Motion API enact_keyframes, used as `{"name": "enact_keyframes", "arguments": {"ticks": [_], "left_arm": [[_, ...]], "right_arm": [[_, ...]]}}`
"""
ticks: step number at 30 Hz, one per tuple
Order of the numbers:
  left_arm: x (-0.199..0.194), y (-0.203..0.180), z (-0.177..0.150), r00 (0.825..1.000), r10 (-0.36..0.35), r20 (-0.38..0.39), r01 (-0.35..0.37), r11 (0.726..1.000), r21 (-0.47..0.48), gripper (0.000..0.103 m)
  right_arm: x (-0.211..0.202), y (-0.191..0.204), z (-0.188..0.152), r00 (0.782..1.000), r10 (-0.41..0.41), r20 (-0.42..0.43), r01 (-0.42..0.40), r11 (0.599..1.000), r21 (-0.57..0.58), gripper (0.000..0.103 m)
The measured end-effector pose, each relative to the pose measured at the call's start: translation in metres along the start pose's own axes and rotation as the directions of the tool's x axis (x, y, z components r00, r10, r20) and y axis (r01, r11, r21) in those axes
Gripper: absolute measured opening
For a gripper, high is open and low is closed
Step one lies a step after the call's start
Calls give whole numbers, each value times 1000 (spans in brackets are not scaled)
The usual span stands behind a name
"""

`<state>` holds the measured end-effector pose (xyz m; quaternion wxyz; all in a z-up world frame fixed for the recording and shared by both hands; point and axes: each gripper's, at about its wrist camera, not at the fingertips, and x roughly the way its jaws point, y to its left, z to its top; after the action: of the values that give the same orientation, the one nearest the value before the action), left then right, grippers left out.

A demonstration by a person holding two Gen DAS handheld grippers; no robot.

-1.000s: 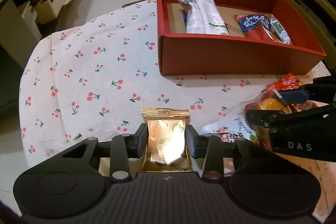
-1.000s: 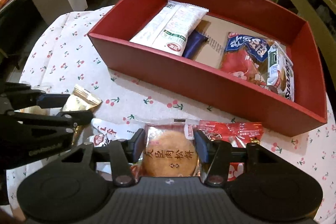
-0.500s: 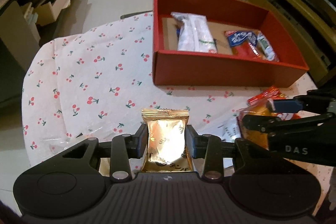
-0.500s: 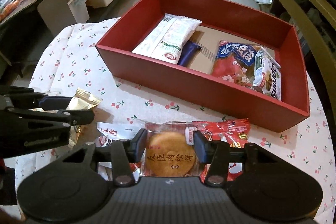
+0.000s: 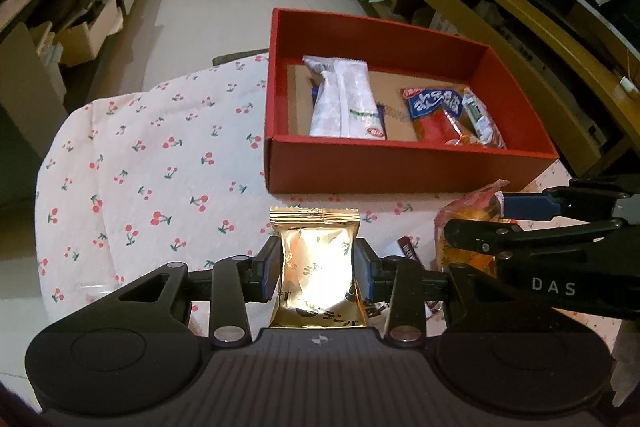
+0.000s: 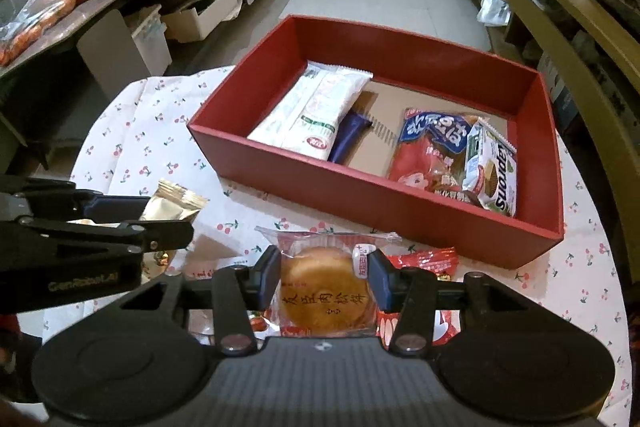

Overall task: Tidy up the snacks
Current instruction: 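Lift both held packs and carry them over the red box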

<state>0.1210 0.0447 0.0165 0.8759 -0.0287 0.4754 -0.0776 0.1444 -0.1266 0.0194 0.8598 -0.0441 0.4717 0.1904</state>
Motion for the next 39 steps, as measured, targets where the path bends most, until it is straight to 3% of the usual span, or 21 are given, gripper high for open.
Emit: {"name": "enact_keyframes", "arguments": {"ticks": [23, 39], "left_arm": [[-1, -26, 39, 996, -7, 86, 5, 1000, 22, 46], [11, -42, 75, 992, 3, 129, -7, 999, 35, 46]], "right_arm": [[-37, -22, 32, 991, 8, 132, -17, 998, 67, 70], [-34, -44, 62, 986, -26, 166, 7, 994, 113, 70]]}}
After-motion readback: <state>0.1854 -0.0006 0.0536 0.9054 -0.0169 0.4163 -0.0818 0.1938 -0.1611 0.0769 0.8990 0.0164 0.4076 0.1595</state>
